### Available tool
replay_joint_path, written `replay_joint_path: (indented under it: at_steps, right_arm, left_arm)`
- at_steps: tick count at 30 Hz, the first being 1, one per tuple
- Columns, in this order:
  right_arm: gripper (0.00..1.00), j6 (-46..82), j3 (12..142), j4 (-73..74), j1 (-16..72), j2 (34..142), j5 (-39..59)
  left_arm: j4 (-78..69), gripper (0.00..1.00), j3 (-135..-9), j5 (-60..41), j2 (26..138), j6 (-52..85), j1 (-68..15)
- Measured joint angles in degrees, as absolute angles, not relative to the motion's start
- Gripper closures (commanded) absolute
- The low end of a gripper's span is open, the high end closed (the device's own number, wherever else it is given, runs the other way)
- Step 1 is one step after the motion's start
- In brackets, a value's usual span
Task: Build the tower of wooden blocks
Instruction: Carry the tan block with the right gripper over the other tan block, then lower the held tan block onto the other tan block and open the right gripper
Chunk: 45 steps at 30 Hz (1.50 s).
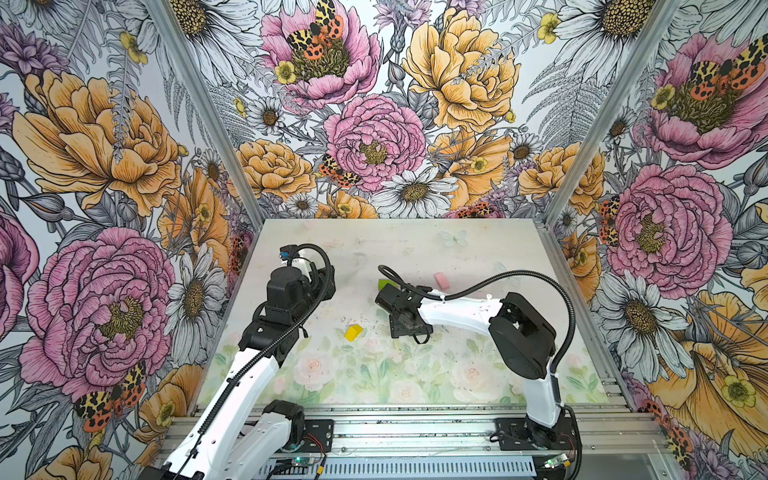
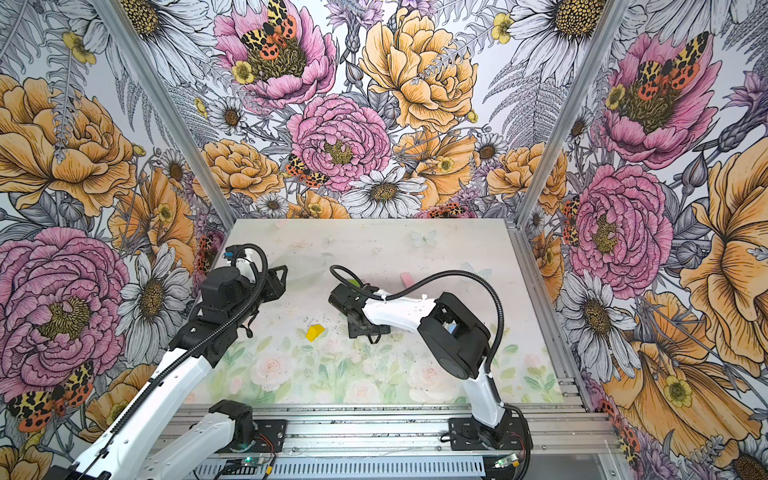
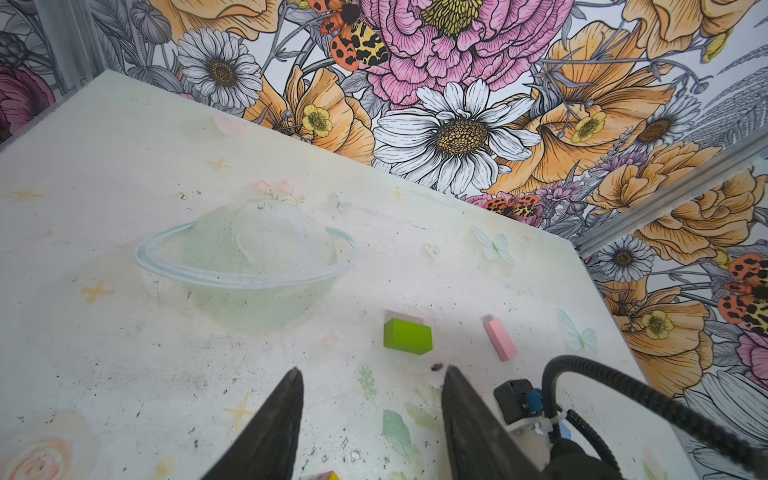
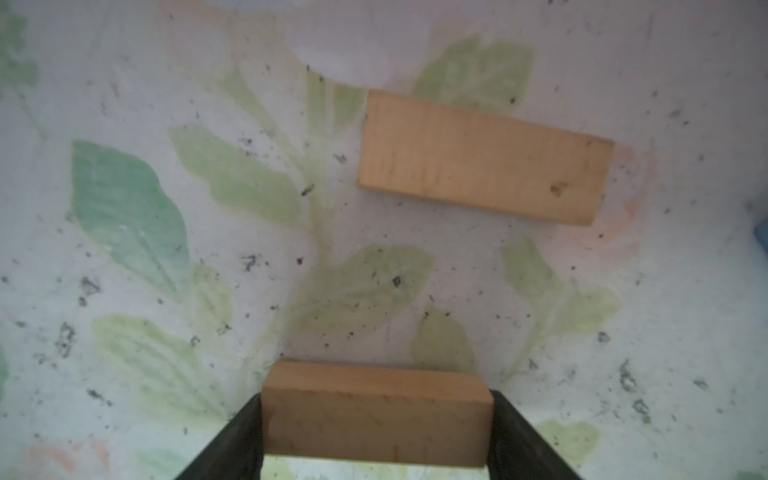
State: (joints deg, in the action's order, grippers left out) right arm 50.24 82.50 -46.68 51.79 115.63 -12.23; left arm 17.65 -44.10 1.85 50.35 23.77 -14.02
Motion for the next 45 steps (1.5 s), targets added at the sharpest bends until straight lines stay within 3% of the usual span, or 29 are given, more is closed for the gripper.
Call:
replay_joint_path:
  at_steps: [45]
  right_arm:
    - [1.00, 50.94, 83.13, -40.42, 44.01, 117.95, -12.40]
  left_arm:
    - [16.88, 0.45, -43.72, 0.82, 51.88, 23.90, -13.58]
